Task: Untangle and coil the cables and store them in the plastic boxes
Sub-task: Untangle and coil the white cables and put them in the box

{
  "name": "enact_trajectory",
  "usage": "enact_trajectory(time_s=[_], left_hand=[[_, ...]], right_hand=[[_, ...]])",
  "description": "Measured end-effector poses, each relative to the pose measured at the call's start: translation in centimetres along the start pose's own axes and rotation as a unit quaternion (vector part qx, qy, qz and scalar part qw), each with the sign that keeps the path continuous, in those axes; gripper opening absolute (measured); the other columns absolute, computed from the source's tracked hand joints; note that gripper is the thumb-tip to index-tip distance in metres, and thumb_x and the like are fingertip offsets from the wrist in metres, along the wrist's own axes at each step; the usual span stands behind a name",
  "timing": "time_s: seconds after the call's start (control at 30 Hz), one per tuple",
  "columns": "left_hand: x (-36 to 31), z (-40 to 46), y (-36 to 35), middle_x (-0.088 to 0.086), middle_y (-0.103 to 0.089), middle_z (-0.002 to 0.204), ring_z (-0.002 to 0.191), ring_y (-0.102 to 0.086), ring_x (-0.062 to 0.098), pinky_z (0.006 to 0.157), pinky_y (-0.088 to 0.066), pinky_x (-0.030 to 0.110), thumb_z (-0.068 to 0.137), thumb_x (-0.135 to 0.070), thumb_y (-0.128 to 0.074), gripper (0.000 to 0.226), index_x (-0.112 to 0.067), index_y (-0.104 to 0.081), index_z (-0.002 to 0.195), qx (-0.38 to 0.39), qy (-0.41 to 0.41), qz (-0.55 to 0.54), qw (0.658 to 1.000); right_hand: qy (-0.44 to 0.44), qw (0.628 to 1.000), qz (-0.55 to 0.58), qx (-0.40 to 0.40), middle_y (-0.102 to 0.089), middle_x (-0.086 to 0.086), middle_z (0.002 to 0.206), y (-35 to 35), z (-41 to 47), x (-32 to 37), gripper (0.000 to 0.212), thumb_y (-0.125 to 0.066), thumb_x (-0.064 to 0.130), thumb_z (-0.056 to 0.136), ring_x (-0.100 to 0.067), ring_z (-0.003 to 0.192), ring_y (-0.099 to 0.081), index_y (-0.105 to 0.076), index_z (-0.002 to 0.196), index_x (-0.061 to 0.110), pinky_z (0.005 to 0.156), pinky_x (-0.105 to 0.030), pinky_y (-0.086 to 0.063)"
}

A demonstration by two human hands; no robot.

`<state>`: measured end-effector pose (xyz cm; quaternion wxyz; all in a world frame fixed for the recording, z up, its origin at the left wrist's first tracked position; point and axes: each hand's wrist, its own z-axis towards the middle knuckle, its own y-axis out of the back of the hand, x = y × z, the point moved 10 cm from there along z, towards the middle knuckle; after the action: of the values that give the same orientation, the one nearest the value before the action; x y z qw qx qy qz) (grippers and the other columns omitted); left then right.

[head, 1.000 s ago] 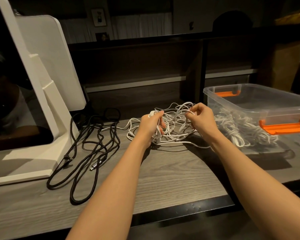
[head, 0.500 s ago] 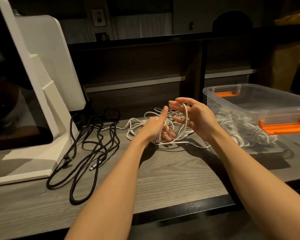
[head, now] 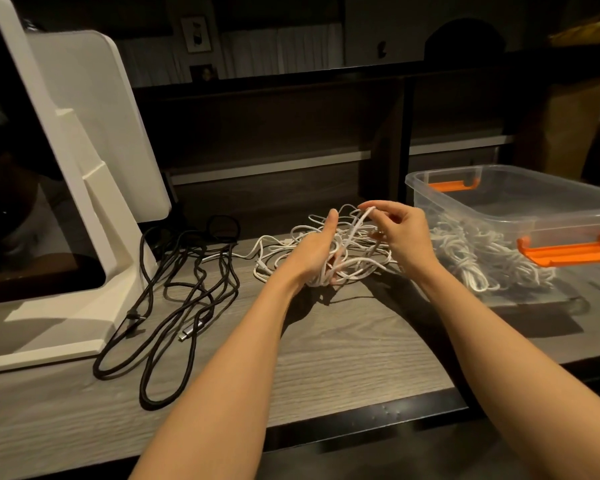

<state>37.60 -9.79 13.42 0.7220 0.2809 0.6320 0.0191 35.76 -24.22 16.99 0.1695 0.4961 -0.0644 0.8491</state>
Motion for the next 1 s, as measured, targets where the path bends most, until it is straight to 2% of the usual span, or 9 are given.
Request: enact_trajectory(time_s=[0.1,0.23,0.43,0.53,0.67,0.77,0.87,0.93,1.0], left_hand=[[-0.1,0.3,1.4,0.000,-0.048,0.053,0.046,-0.048,0.011,0.061,-0.048,0.026,0.095,-0.065,-0.016,0.071,-0.013,-0.042,0.055,-0.063,-0.034,-0.054,0.996],[0.0,0.1,2.2,-0.002,-0.046,0.046,0.040,-0.047,0.009,0.048,-0.047,0.019,0.097,-0.063,-0.017,0.068,-0.013,-0.038,0.055,-0.076,-0.047,-0.123,0.988],[-0.9,-0.5,0.5,-0.001,-0.045,0.049,0.041,-0.043,0.010,0.047,-0.044,0.019,0.088,-0.072,-0.018,0.071,-0.012,-0.042,0.058,0.001,-0.050,-0.082,0.995],[-1.0,-1.1,-1.0,-0.003,-0.049,0.052,0.043,-0.044,0.009,0.051,-0.043,0.022,0.075,-0.078,-0.026,0.069,-0.013,-0.047,0.066,0.072,-0.039,-0.085,0.993],[-1.6,-1.7,-1.8,-0.005,-0.051,0.057,0.047,-0.046,0.007,0.050,-0.042,0.019,0.090,-0.054,-0.053,0.042,-0.016,-0.051,0.073,0.113,-0.070,-0.016,0.991],[-1.7,-1.4,-0.6,-0.004,-0.050,0.055,0.044,-0.043,0.007,0.046,-0.041,0.018,0.099,-0.045,-0.047,0.041,-0.014,-0.049,0.073,0.056,-0.067,-0.056,0.995],[-1.2,-0.9,2.1,-0.005,-0.047,0.051,0.041,-0.041,0.006,0.043,-0.039,0.018,0.101,-0.044,-0.042,0.042,-0.012,-0.053,0.076,-0.077,-0.064,-0.127,0.987],[-0.4,-0.8,3.4,-0.003,-0.050,0.052,0.040,-0.043,0.005,0.043,-0.040,0.017,0.102,-0.043,-0.041,0.038,-0.012,-0.059,0.091,-0.145,-0.052,-0.141,0.978],[0.0,-0.8,3.7,-0.002,-0.054,0.056,0.041,-0.047,0.004,0.043,-0.042,0.018,0.102,-0.042,-0.040,0.033,-0.015,-0.058,0.110,-0.165,-0.042,-0.165,0.972]], right_hand=[[0.049,0.995,-0.076,-0.029,-0.057,-0.007,0.094,0.7,0.1,0.8,0.009,-0.065,0.018,0.088,-0.026,0.088,-0.062,-0.071,0.095,0.018,0.074,-0.037,-0.058],[0.115,0.975,-0.188,0.013,-0.053,0.005,0.088,-0.5,-0.3,1.9,0.018,-0.066,0.021,0.088,-0.008,0.080,-0.055,-0.073,0.101,0.010,0.074,-0.030,-0.051],[0.145,0.960,-0.236,0.036,-0.061,0.006,0.076,-1.3,-1.0,2.6,0.022,-0.057,0.028,0.093,-0.014,0.075,-0.056,-0.072,0.082,0.016,0.070,-0.038,-0.048],[0.122,0.966,-0.227,0.034,-0.060,0.006,0.066,-1.3,-1.0,2.3,0.026,-0.056,0.034,0.093,-0.009,0.064,-0.056,-0.067,0.075,0.018,0.060,-0.027,-0.045],[0.110,0.961,-0.252,0.024,-0.060,0.004,0.067,-1.2,-0.7,1.9,0.027,-0.056,0.037,0.092,-0.007,0.064,-0.056,-0.067,0.077,0.018,0.059,-0.023,-0.041],[0.067,0.966,-0.249,0.032,-0.061,0.006,0.063,-0.9,-0.3,0.7,0.030,-0.058,0.041,0.091,-0.007,0.061,-0.056,-0.062,0.068,0.022,0.059,-0.024,-0.042],[0.025,0.952,-0.296,0.074,-0.062,0.007,0.064,-1.0,-0.1,-1.0,0.029,-0.063,0.042,0.088,-0.008,0.063,-0.058,-0.060,0.066,0.024,0.064,-0.031,-0.047],[0.013,0.945,-0.311,0.102,-0.065,0.007,0.069,-1.3,-0.2,-1.6,0.025,-0.065,0.041,0.086,-0.010,0.071,-0.062,-0.059,0.070,0.023,0.076,-0.037,-0.052],[0.028,0.926,-0.360,0.113,-0.061,0.011,0.071,-1.5,-0.3,-1.4,0.025,-0.064,0.038,0.088,-0.011,0.080,-0.059,-0.051,0.068,0.029,0.095,-0.041,-0.039]])
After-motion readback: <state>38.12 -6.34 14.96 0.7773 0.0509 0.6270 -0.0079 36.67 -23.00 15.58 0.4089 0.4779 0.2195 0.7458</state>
